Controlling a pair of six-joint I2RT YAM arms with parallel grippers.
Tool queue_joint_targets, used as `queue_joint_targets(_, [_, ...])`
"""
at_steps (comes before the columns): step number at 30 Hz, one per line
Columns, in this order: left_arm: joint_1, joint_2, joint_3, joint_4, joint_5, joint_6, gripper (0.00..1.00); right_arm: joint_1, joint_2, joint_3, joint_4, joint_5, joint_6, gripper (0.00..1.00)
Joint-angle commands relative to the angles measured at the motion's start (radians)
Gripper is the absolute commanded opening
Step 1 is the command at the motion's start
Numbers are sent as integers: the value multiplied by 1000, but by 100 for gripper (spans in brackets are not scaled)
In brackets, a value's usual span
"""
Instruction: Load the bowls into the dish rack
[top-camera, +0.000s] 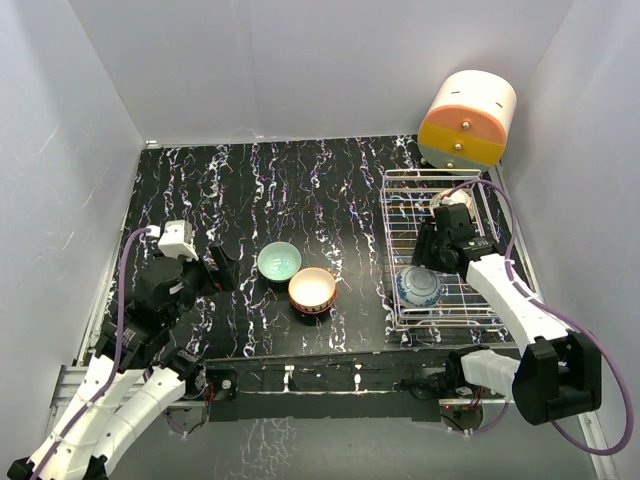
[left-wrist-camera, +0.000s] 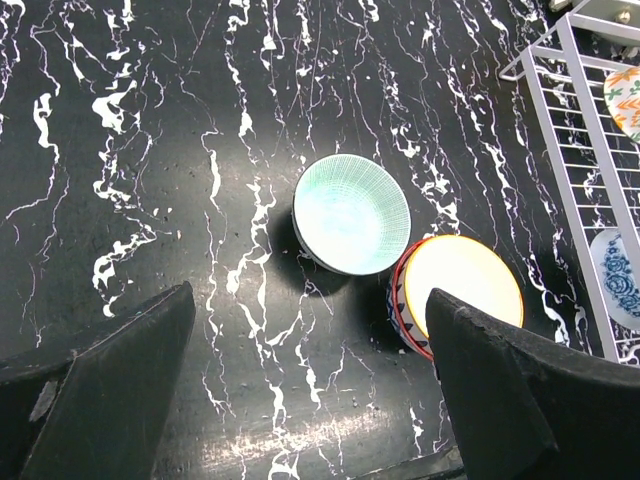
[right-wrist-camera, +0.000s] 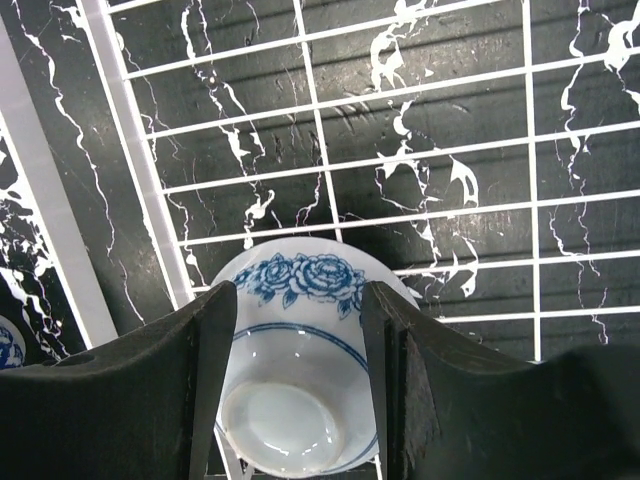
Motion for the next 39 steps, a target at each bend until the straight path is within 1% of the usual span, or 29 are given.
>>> queue_joint_targets(1, [-3, -9, -17, 4, 1, -5, 97, 7, -47, 6, -41, 0, 20, 55])
queue_joint_targets(10, [-4, -20, -31, 6, 3, -10, 97, 34, -44, -2, -77, -17, 52, 54])
queue_joint_targets(13, [-4, -28, -30, 5, 2, -10, 97, 60, -45, 0, -97, 11, 77, 54])
queue_joint_targets(23, [-4, -48, -38, 2, 1, -8, 97, 74, -108, 15, -120, 57, 114, 54])
queue_joint_targets(30, [-4, -30, -28, -3, 1, -2, 97, 75, -141, 146, -96, 92, 63, 56])
queue_joint_targets(34, [-4, -28, -20, -10, -13, -2, 97, 78, -131, 217, -111, 86, 35, 56])
queue_joint_targets(35, [-3, -27, -20, -9, -18, -1, 97, 82, -128, 239, -116, 62, 29, 56])
queue_joint_targets(39, [-3, -9, -14, -12, -43, -19, 97, 162, -137, 281, -96, 46, 41, 56])
